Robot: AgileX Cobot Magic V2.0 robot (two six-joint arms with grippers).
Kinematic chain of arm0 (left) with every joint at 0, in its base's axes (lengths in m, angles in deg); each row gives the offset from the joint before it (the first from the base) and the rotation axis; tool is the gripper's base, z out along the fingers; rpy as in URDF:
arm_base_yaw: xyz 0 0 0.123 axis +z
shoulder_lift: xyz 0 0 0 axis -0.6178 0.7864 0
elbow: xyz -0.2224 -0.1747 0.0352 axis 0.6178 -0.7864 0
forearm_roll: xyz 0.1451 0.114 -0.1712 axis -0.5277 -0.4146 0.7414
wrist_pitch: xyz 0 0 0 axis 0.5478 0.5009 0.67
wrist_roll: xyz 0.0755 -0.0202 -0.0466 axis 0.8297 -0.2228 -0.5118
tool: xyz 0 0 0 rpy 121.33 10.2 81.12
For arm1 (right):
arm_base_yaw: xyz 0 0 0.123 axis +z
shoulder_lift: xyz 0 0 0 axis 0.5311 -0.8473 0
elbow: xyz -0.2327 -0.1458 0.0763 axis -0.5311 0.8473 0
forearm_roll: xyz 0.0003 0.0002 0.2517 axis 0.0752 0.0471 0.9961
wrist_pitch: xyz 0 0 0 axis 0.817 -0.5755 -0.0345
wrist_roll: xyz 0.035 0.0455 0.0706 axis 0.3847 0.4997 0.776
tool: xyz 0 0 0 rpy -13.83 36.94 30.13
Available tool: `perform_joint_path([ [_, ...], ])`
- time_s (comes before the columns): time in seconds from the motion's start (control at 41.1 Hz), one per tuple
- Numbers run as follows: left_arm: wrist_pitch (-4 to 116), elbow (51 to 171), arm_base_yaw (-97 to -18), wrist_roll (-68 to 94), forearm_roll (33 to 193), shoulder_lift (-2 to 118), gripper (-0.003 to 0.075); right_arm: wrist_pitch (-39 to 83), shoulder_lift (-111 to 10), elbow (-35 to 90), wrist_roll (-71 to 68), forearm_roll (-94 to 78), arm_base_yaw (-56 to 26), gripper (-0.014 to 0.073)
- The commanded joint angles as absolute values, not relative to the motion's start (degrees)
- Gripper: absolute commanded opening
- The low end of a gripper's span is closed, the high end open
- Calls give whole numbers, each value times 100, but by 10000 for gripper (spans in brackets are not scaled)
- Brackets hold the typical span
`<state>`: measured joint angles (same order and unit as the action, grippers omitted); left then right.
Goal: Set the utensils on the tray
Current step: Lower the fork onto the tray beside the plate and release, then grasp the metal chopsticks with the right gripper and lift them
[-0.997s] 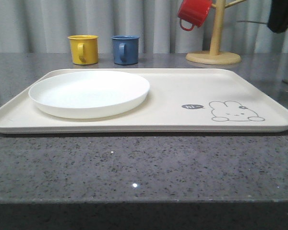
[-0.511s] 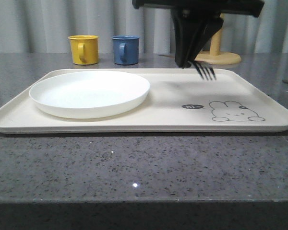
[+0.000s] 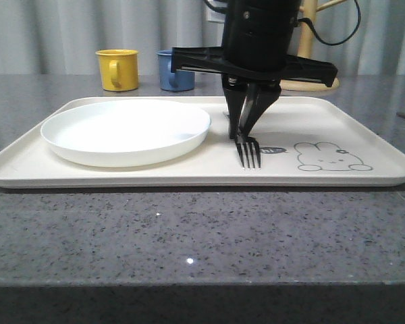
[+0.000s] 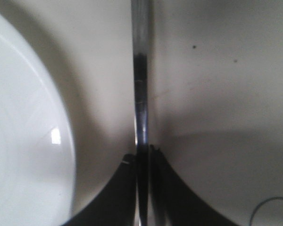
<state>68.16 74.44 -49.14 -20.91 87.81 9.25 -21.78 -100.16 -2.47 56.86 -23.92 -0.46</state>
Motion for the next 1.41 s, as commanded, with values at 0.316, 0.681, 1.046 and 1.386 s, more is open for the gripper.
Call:
perform_joint_path([
  [0.316,6320,7582,-4907,-2142,8846,981,-18,-2382,-9240,-468,5629,-2779,-188,301],
  [0.681,6320,7582,-4907,-2142,8846,981,-18,-3309,-8555,-304,4103,-2776,-1769,300],
  [1.046,6320,7582,-4907,-2142,8846,981,-18,-3015,-8398,811,2898,-2284,-3248,300],
  [1.386,6320,7582,-4907,-2142,8846,981,-18,-2824,-8767,911,2632,-2284,-3508,300],
])
